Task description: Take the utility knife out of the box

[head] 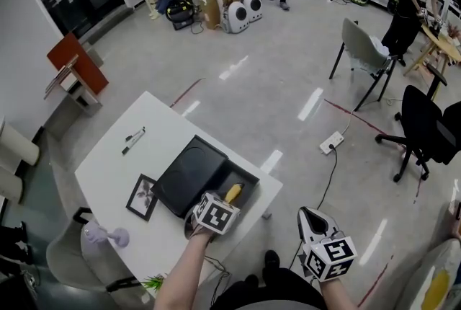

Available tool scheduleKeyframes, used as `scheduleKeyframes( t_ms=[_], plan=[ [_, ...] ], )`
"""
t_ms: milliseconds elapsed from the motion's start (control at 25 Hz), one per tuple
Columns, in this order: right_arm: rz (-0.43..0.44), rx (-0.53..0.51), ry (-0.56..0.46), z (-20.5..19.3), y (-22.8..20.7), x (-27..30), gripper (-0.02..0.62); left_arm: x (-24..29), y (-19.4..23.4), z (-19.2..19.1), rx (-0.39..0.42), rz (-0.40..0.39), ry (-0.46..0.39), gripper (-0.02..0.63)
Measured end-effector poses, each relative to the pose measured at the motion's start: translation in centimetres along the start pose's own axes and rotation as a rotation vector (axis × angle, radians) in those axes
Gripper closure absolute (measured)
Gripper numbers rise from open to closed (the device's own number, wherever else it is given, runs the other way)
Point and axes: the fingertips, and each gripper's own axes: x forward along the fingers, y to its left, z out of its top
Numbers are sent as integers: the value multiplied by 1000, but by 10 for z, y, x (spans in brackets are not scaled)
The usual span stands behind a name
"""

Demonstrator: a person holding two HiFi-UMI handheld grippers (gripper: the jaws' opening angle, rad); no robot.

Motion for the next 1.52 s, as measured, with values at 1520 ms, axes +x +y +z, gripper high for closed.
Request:
scheduleKeyframes(
  t_ms=[1520],
  plan=[
    [202,-128,-48,29,76,6,594,-184,24,6,-292,322,-571,492]
  ],
)
